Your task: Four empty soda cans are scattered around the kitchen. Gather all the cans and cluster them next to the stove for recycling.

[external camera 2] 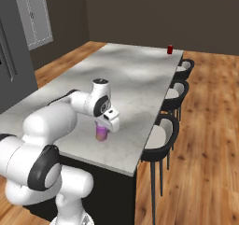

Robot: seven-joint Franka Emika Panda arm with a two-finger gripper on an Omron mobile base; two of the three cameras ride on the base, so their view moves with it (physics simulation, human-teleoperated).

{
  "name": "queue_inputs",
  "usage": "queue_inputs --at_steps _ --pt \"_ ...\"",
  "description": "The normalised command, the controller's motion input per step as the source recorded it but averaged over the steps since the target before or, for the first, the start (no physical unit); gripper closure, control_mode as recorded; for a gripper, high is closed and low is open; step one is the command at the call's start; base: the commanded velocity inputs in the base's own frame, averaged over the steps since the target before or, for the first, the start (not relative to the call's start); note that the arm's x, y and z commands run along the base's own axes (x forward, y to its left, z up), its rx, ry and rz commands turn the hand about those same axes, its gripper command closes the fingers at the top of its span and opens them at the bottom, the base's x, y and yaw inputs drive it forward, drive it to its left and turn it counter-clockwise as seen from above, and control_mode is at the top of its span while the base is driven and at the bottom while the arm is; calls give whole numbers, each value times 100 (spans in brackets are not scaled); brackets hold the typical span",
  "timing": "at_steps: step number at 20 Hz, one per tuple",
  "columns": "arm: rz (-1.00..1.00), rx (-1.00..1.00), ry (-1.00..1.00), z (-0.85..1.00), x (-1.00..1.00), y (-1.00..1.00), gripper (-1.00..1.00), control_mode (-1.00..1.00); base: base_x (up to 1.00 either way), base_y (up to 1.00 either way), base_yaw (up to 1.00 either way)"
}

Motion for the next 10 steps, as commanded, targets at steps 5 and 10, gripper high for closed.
queue_inputs --at_steps 5,10 --pt "0 0 0 0 0 0 100 100 0 0 0" --pt "0 0 0 0 0 0 100 100 -38 1 4"
